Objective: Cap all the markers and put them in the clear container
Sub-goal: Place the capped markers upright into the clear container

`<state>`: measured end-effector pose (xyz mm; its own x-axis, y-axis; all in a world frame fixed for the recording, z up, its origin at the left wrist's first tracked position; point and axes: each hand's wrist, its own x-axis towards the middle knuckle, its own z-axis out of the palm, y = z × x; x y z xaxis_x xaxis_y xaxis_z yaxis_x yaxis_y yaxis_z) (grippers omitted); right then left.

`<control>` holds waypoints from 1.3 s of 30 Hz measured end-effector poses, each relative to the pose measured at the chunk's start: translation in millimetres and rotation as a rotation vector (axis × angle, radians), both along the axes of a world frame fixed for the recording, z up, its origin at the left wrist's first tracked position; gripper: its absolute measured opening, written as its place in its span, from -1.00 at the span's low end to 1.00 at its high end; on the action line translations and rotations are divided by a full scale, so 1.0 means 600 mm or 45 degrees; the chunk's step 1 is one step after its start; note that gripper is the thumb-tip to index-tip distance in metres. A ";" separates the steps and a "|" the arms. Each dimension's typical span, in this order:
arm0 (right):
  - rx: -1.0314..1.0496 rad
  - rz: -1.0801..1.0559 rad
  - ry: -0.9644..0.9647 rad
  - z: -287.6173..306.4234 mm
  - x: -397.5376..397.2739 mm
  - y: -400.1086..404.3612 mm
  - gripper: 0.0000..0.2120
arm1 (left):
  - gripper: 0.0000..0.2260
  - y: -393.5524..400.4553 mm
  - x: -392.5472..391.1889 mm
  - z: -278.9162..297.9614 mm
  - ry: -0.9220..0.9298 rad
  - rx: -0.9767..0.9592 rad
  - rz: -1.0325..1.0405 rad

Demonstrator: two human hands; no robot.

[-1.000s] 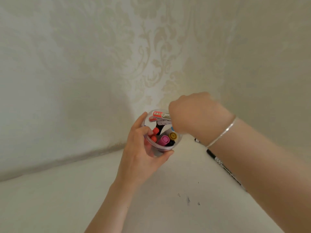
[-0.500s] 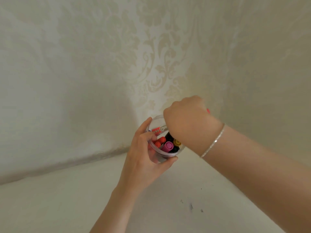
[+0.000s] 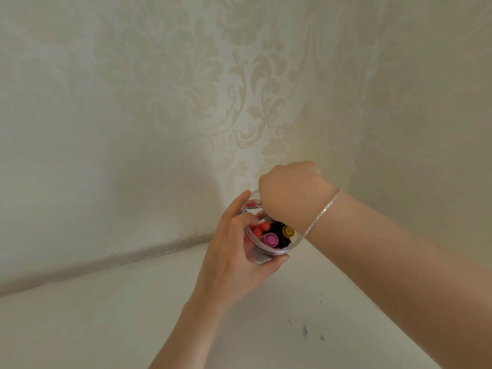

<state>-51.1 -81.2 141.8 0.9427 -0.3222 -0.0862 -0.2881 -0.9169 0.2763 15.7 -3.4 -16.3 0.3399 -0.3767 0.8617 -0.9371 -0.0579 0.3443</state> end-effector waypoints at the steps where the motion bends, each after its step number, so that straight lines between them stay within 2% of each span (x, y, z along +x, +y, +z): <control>1: 0.011 0.041 -0.002 -0.006 0.004 -0.001 -0.80 | -0.28 -0.001 -0.001 0.000 -0.003 0.009 -0.003; 5: 0.099 0.144 0.014 -0.005 0.015 -0.009 -0.80 | -0.34 0.000 -0.001 0.009 0.030 -0.043 -0.066; 8: 0.333 0.132 0.046 0.003 0.026 -0.024 -0.77 | -0.35 0.002 0.004 0.007 0.042 -0.075 -0.079; 10: 0.427 0.137 -0.032 -0.002 0.033 -0.032 -0.75 | -0.35 0.001 0.006 0.005 0.071 -0.070 -0.063; 13: 0.407 0.174 -0.179 -0.018 0.045 -0.037 -0.85 | -0.33 0.002 0.008 0.005 0.105 -0.060 -0.032; 14: 0.409 0.181 -0.187 -0.019 0.045 -0.038 -0.83 | -0.33 0.003 0.009 0.005 0.110 -0.059 -0.031; 16: 0.526 0.150 -0.114 -0.012 0.038 -0.041 -0.72 | -0.32 0.005 0.011 0.006 0.119 -0.057 -0.036; 19: 0.783 0.123 0.067 0.006 0.020 -0.051 -0.39 | -0.30 0.006 0.012 0.010 0.157 -0.069 -0.052; 21: 0.812 0.110 0.139 0.011 0.012 -0.052 -0.24 | -0.31 0.005 0.013 0.011 0.172 -0.087 -0.070; 22: 0.773 0.109 0.157 0.011 0.010 -0.051 -0.22 | -0.32 0.004 0.014 0.011 0.172 -0.095 -0.083; 25: 0.557 0.122 0.112 0.008 0.006 -0.046 -0.42 | -0.32 0.003 0.015 0.009 0.180 -0.094 -0.099; 27: 0.455 0.143 -0.070 0.010 0.006 -0.044 -0.60 | -0.34 0.003 0.015 0.009 0.193 -0.099 -0.085; 30: 0.440 0.199 -0.422 0.006 0.019 -0.044 -0.75 | -0.37 0.000 0.014 0.010 0.155 -0.075 -0.062; 34: 0.242 0.323 -0.632 -0.029 0.036 -0.033 -0.84 | -0.35 -0.003 0.010 0.009 0.188 -0.122 -0.085; 36: 0.196 0.362 -0.711 -0.046 0.039 -0.035 -0.76 | -0.34 -0.007 0.006 0.010 0.206 -0.141 -0.109; 38: 0.317 0.375 -0.708 -0.049 0.037 -0.048 -0.73 | -0.33 -0.014 0.003 0.012 0.229 -0.164 -0.135; 39: 0.429 0.378 -0.686 -0.046 0.034 -0.057 -0.78 | -0.33 -0.019 0.001 0.014 0.238 -0.175 -0.154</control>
<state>-31.0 -115.3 114.2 0.9263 -0.0820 0.3677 -0.0289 -0.9886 -0.1477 16.5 -14.9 -8.1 0.4579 -0.3082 0.8339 -0.8536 0.1098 0.5093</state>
